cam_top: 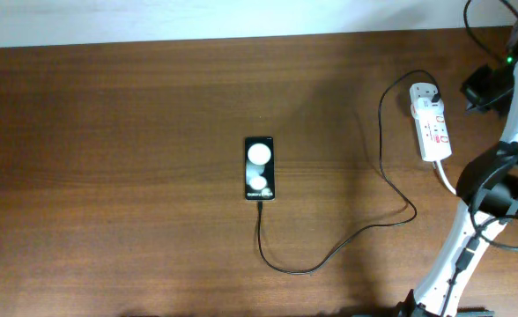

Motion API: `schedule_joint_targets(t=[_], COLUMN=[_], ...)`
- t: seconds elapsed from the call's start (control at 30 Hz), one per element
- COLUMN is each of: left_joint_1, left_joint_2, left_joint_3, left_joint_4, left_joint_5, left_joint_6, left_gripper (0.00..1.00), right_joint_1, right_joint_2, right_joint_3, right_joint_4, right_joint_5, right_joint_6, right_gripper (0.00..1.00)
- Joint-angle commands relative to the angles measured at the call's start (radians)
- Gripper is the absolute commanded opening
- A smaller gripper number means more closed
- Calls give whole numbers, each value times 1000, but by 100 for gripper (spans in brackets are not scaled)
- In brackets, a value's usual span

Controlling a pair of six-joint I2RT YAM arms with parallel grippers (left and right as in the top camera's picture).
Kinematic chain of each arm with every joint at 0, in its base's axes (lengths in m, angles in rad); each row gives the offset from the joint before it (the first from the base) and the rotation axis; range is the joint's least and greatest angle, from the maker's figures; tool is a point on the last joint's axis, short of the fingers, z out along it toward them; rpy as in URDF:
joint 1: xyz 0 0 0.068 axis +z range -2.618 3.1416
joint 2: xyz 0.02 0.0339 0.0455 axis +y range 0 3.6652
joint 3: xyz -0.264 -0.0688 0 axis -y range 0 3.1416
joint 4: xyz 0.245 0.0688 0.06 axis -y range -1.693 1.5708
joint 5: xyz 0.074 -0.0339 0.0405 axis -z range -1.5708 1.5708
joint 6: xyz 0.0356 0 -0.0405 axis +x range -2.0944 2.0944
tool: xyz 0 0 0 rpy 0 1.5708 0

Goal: Plug charger to phone and switch on socket

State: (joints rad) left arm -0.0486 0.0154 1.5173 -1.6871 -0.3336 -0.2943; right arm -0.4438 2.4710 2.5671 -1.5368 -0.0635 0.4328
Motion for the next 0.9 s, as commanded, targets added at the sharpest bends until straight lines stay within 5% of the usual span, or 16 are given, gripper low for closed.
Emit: schedule_joint_targets(t=[0.0,0.3,0.43,0.6,0.7,0.87], left_joint_1=[6,-49,-16,37,37,37], left_joint_2=[-8,-8,-8,-8,-8,-8], left_joint_3=[3,3,3,3,3,3], left_joint_4=[0,0,0,0,0,0], left_joint_5=[-11,-11,-11,-11,-11,-11], left_joint_6=[4,4,4,4,4,4], left_gripper=[99,99,99,99,99,99], right_joint_1=[5,5,5,5,72,470], right_joint_2=[-207,-965,-1128,-1199,-1323,-1646], right_joint_3=[50,50,50,39,-96,-642], right_joint_4=[-16,188,367,475,487,773], right_joint_5=[18,-312,-357,-528,-528,-506], right_joint_6=[-6,-5,160,170,171,76], right_gripper=[4,4,4,4,4,5])
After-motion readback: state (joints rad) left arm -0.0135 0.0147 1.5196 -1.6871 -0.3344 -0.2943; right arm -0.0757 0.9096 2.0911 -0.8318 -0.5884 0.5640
